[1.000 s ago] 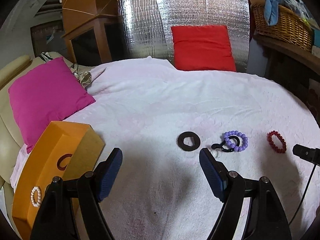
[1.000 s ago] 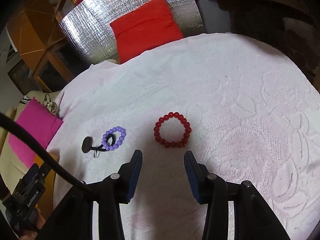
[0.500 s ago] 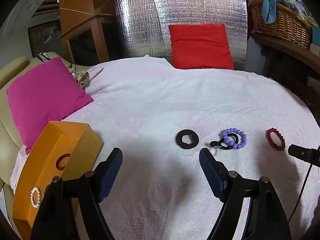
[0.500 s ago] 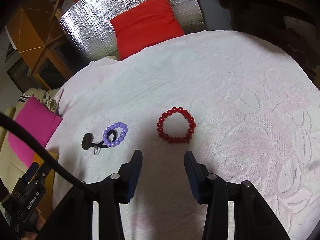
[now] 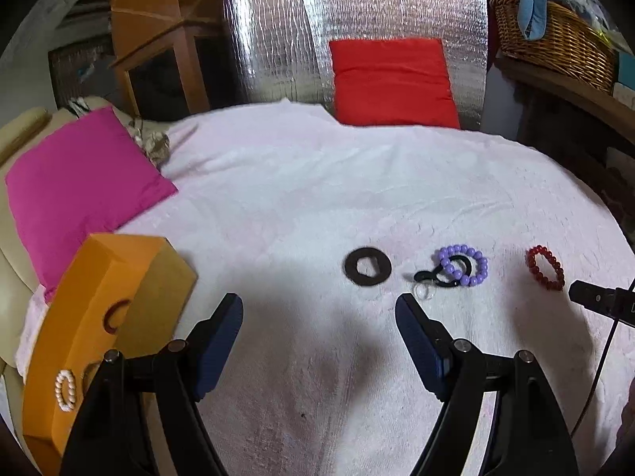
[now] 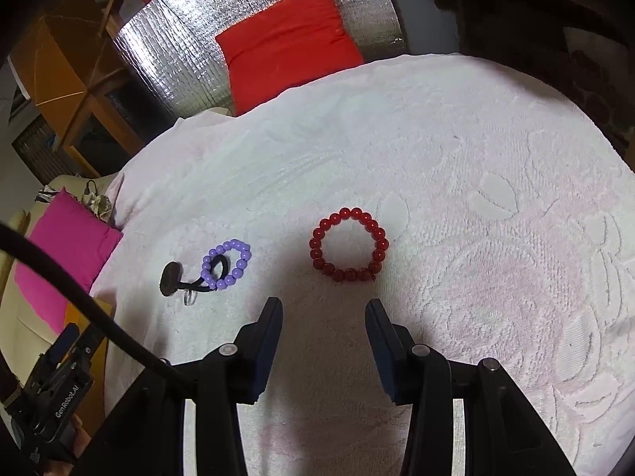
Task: Organize jewelry
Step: 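Move both tools back over the remaining bracelets on the table, then grasp the black hair tie with the left tool while the right tool grasps the red bead bracelet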
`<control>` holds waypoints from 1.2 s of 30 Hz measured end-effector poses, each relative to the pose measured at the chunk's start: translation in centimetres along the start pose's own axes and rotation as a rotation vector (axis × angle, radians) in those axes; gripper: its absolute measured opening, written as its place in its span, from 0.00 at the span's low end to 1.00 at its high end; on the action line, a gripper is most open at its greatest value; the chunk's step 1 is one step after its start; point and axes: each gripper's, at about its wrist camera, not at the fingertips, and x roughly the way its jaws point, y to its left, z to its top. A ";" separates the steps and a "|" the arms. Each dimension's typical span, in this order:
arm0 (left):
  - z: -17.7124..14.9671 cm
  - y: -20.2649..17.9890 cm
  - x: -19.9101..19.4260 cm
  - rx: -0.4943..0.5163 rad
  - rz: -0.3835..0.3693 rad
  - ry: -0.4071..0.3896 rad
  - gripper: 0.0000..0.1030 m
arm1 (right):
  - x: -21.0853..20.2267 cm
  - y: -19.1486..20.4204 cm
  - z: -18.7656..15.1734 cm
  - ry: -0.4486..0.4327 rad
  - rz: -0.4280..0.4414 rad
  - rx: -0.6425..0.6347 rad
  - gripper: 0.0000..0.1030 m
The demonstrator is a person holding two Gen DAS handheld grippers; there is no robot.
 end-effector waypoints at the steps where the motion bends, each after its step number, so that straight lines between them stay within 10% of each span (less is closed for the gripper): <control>1: 0.0 0.3 0.4 -0.013 -0.014 0.024 0.77 | 0.0 -0.1 0.0 0.001 0.001 0.003 0.46; 8: -0.5 2.1 2.7 -0.089 -0.091 0.113 0.77 | 0.2 -0.7 0.3 0.004 0.001 0.024 0.46; 22: 1.2 -1.8 4.9 -0.045 -0.313 0.042 0.76 | 0.2 -3.6 0.9 -0.015 -0.037 0.091 0.46; 36: 0.5 -4.7 8.1 0.047 -0.436 0.122 0.08 | 1.7 -5.0 2.8 -0.065 -0.040 0.125 0.46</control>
